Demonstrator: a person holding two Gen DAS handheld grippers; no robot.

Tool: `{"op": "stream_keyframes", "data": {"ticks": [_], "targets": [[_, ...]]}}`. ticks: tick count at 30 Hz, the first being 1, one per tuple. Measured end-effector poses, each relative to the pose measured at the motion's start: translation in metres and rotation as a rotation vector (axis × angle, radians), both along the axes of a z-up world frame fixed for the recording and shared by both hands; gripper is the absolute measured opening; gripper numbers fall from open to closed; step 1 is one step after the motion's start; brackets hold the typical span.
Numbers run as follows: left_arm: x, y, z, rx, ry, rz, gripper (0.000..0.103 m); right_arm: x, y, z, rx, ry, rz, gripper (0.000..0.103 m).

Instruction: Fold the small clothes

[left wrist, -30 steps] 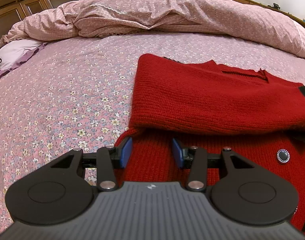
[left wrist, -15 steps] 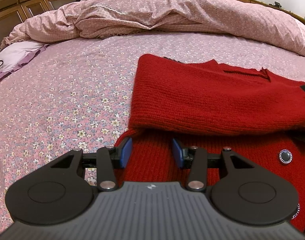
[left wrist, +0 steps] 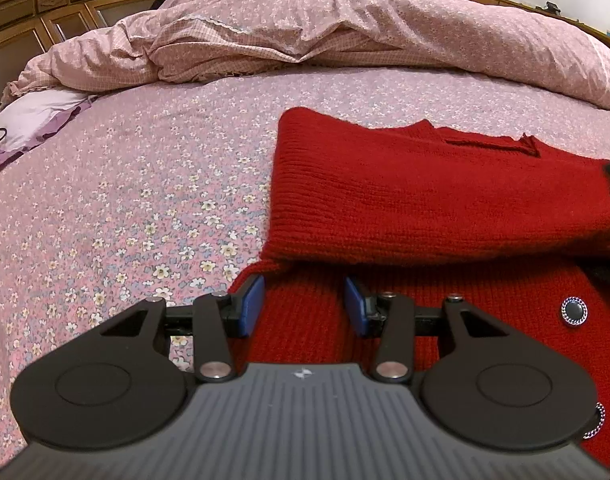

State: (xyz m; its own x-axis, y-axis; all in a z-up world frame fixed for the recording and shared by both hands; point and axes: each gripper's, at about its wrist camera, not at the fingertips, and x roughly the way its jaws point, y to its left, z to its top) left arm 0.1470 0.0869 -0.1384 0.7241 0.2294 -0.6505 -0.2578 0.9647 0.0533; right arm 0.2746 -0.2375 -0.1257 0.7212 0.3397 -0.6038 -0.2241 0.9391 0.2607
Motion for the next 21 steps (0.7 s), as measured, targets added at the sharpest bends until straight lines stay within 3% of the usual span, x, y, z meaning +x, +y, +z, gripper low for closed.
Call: {"op": "stream_keyframes", "data": {"ticks": [4, 10, 12, 15, 21], "targets": [[-0.002, 0.003, 0.002, -0.013, 0.003, -0.010, 0.050, -0.005, -0.003, -0.018, 0.012, -0.052, -0.015, 0.016], [-0.005, 0.005, 0.010, -0.038, 0.023, -0.015, 0.050, -0.008, -0.015, -0.009, 0.083, 0.013, -0.054, 0.023], [-0.009, 0.004, 0.013, -0.039, 0.028, -0.019, 0.050, -0.015, -0.021, -0.006, 0.118, 0.029, -0.092, 0.030], [-0.016, 0.004, 0.018, -0.030, 0.030, -0.023, 0.050, -0.027, -0.032, 0.000, 0.145, 0.035, -0.129, 0.036], [-0.031, 0.009, 0.031, -0.028, 0.022, -0.005, 0.051, -0.062, -0.056, 0.023, 0.196, 0.015, -0.134, 0.040]]}}
